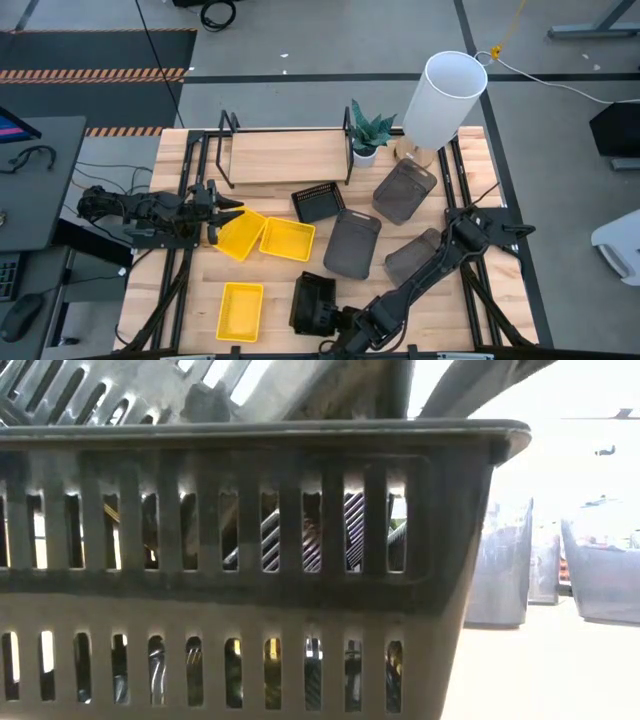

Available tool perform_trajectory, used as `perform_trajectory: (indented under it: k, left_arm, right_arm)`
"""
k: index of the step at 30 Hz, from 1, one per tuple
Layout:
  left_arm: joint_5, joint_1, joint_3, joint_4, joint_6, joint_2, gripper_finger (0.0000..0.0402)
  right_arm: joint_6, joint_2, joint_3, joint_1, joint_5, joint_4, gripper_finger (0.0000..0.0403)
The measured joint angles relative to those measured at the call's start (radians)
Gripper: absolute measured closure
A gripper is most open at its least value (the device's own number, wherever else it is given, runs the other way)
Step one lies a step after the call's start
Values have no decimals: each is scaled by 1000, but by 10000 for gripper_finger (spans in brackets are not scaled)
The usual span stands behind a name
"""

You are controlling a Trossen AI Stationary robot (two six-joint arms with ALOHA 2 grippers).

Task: Stack baskets on shelf by color
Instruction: Stack the bottom black bin on the middle small black bin

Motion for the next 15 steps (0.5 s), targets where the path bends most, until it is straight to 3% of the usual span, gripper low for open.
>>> perform_trajectory:
  k: [15]
  left_arm:
    - [0, 0, 0, 0, 0, 0, 285]
  right_arm:
    - [-18, 1, -57, -2, 5, 37, 264]
